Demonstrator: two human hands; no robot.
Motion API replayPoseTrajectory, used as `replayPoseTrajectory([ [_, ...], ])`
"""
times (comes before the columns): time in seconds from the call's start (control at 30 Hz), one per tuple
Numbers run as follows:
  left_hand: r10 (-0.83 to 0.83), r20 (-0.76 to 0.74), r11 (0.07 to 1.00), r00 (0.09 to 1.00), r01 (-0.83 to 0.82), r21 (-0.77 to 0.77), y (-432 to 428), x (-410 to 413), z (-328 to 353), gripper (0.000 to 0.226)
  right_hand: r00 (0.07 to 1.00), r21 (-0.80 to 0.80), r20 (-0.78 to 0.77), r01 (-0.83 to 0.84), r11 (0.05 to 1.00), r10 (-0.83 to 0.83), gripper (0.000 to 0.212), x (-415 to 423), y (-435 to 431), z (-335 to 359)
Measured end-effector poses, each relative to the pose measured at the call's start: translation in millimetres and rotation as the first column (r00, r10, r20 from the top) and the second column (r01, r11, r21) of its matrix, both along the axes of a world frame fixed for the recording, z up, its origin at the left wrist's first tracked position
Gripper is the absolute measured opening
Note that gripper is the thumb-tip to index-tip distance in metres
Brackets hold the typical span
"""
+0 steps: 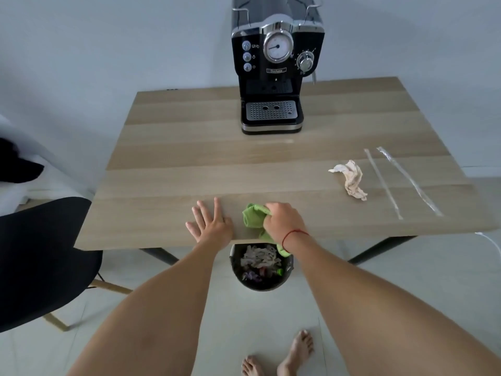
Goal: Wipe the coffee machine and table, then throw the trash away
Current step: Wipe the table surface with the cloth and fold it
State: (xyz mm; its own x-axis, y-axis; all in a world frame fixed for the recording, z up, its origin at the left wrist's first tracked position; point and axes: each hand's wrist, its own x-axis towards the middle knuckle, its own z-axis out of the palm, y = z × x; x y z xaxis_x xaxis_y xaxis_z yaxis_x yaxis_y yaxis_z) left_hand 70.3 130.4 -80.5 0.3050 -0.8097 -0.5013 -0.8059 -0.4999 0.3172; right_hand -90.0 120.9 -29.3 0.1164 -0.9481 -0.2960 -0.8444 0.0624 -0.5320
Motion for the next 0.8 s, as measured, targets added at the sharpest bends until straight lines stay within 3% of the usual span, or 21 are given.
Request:
replayPoseTrajectory([
  [0.23, -0.021, 0.031, 0.999, 0.999, 0.020, 0.029, -30, -14, -2, 0.061, 0.992, -0.257, 0.007, 0.125, 0.958, -0.128, 0.045, -55, -70, -6],
  [0.3, -0.033, 0.029, 0.998, 0.999, 0.031, 0.051, -36, -13, -3, 0.061, 0.988, -0.207, -0.083, 0.112, 0.972, -0.131, 0.042, -61, -77, -23],
  [0.4, -0.044, 0.041, 0.996, 0.998, 0.040, 0.076, -35, -12, -3, 0.061, 0.965, -0.107, -0.262, -0.028, 0.994, -0.001, 0.043, -45, -55, -38],
  [0.5, -0.046, 0.043, 0.994, 0.998, 0.042, 0.096, -37, -12, -1, 0.060, 0.984, -0.239, -0.166, -0.103, 0.966, 0.064, 0.029, -16, -23, -33],
  [0.63, -0.047, 0.031, 0.997, 0.998, 0.044, 0.067, -35, -11, 5, 0.061, 0.991, -0.150, -0.033, -0.134, 0.979, 0.131, 0.026, 11, -9, -20],
  [0.8, 0.011, 0.030, 1.000, 0.999, -0.012, 0.029, -47, 2, 5, 0.060, 0.993, -0.183, 0.105, 0.063, 0.981, -0.044, 0.022, -1, -52, 2],
])
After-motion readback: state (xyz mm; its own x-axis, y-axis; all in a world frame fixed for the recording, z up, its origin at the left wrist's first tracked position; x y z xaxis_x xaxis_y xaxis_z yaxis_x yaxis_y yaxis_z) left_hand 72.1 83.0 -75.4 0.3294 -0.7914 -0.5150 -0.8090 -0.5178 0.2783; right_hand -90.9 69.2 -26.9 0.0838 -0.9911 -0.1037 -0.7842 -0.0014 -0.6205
